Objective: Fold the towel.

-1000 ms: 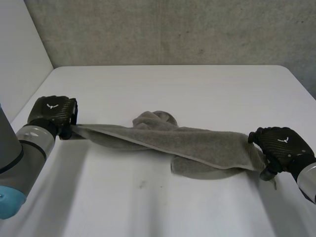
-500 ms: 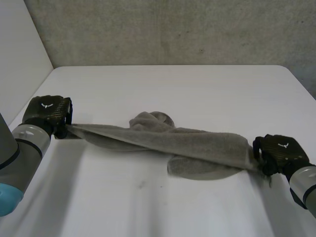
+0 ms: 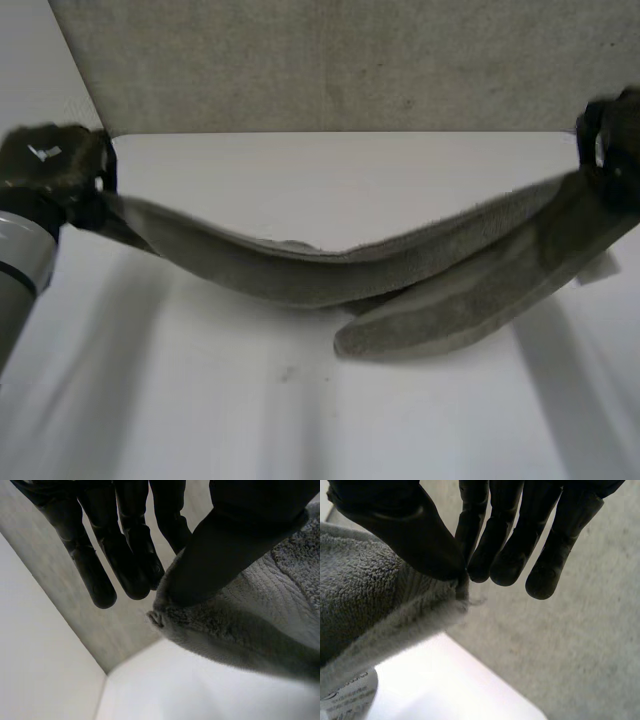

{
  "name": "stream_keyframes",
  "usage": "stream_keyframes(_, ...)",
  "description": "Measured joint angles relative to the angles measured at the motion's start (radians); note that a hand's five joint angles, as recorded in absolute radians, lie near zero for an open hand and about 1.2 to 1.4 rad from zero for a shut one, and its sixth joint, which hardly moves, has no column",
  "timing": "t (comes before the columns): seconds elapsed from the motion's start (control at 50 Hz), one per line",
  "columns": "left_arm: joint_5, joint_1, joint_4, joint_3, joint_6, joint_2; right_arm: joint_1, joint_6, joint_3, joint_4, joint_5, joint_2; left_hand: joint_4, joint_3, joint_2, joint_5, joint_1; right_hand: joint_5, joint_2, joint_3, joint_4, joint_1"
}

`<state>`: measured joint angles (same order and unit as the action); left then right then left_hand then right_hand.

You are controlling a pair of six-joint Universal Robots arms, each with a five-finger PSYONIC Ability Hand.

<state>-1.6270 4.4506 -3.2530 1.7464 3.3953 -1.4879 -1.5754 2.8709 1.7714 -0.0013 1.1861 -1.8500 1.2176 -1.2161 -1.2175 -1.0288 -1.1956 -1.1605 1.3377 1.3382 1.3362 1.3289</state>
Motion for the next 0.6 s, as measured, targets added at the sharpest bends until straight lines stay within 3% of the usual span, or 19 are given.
stream_keyframes(0.18, 0.025, 0.004, 0.044, -0.077, -0.036, 0.112, 0.004, -0.041, -0.435, 0.412, -0.097, 0.050, 0.000, 0.000, 0.000, 0.000, -0.003, 0.000, 0.000, 0.000, 0.000, 0.000)
stream_keyframes(0.32, 0.032, 0.021, 0.067, -0.156, -0.033, -0.020, -0.007, -0.187, -0.614, 0.599, -0.117, 0.282, 0.000, 0.000, 0.000, 0.000, -0.003, -0.001, 0.000, 0.000, 0.000, 0.000)
stream_keyframes(0.48, 0.030, 0.025, 0.150, -0.344, -0.026, -0.339, -0.079, -0.343, -0.798, 0.685, -0.015, 0.631, 0.000, 0.000, 0.000, 0.000, -0.003, -0.001, 0.000, 0.000, 0.004, 0.000)
stream_keyframes(0.6, 0.023, 0.020, 0.202, -0.681, -0.031, -0.556, -0.164, -0.347, -1.155, 0.649, 0.117, 0.854, 0.000, -0.001, 0.000, 0.000, -0.004, -0.001, 0.000, 0.000, 0.004, 0.000)
